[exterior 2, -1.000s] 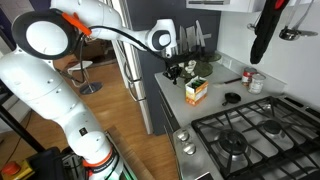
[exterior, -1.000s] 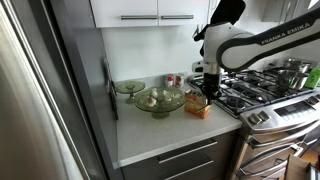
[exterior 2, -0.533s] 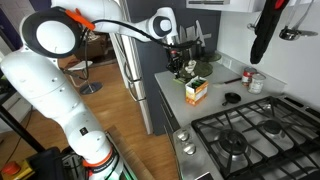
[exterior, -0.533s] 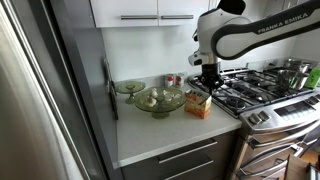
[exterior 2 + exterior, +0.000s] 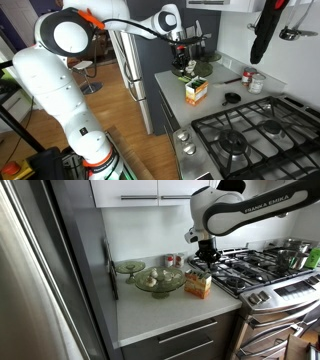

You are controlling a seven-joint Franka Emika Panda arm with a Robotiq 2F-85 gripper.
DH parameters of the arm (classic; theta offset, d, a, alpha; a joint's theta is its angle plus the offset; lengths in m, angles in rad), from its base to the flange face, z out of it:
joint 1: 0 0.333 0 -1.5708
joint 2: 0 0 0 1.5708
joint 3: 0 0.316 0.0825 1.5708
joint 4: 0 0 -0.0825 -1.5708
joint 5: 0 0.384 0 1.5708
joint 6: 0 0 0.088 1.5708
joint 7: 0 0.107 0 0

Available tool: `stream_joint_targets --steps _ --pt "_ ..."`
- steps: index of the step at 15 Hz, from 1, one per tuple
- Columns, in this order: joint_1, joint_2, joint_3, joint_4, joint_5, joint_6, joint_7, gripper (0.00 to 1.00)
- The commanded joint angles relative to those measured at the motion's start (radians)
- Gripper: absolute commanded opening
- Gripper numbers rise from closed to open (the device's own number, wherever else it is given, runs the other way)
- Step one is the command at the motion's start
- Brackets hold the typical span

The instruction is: Pick up a green and black sachet and put it in them orange sachet pack

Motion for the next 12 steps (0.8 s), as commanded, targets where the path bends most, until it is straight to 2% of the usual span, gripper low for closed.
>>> stream_joint_targets --steps 1,7,12 --pt "-0.009 0.047 -0.008 0.059 -0.033 -0.037 -0.013 0.0" --pt "-0.021 0.055 -0.018 0.099 -0.058 -0.073 -0.009 0.0" --pt "-0.016 0.064 -0.014 0.125 -0.087 -0.147 -0.006 0.0"
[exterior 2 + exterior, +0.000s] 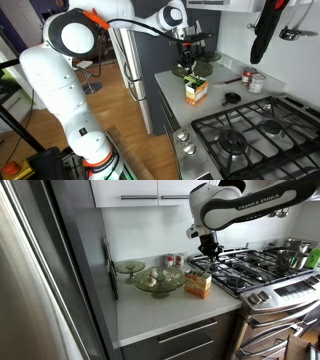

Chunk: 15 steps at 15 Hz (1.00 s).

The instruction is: Pick up a green and black sachet and put it in them orange sachet pack

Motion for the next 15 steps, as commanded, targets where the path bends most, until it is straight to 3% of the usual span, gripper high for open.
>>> stream_joint_targets --steps 1,15 --pt "0.004 0.021 0.006 0.024 -0.039 -0.064 -0.005 0.0" --pt "0.008 0.104 0.013 0.034 -0.12 -0.057 0.043 0.0"
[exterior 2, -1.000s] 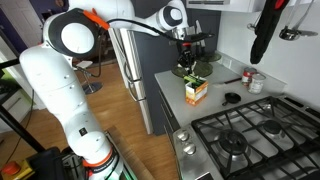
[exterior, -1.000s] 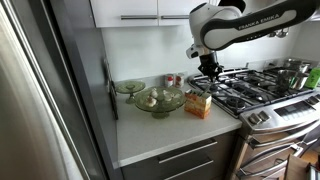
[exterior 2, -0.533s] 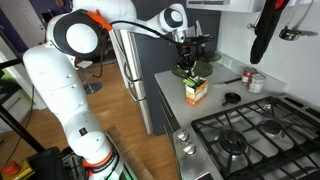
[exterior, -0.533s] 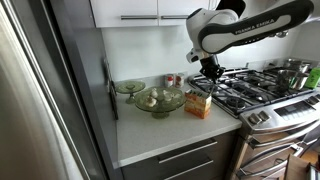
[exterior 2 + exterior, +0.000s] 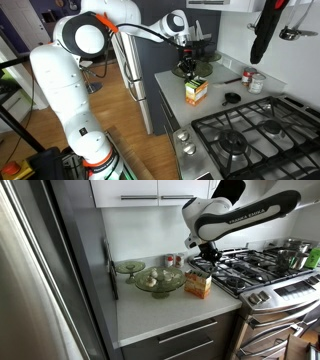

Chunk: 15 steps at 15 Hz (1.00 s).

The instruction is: Pick up a green and black sachet and put it in them orange sachet pack

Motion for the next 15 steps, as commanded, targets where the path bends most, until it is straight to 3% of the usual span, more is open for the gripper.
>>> stream_joint_targets --steps 1,15 --pt "0.004 0.032 0.004 0.024 -0.036 0.012 0.032 0.0" --pt "0.044 0.102 0.031 0.017 -0.165 0.025 0.173 0.0"
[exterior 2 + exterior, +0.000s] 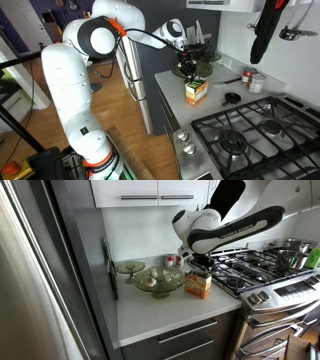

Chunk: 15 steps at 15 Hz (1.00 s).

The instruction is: Pick up a green and black sachet and put it in them orange sachet pack

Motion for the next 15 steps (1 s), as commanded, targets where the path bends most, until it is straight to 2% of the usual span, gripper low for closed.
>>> stream_joint_targets --steps 1,13,14,15 --pt "0.01 0.018 0.006 -0.006 -0.063 0.006 0.049 0.0" --pt "0.02 0.057 0.022 -0.006 -0.05 -0.014 0.265 0.0" --pt "0.019 0.056 0.021 -0.004 -0.047 -0.011 0.277 0.26" --pt "0.018 0.052 0.021 -0.001 -0.05 -0.008 0.285 0.27"
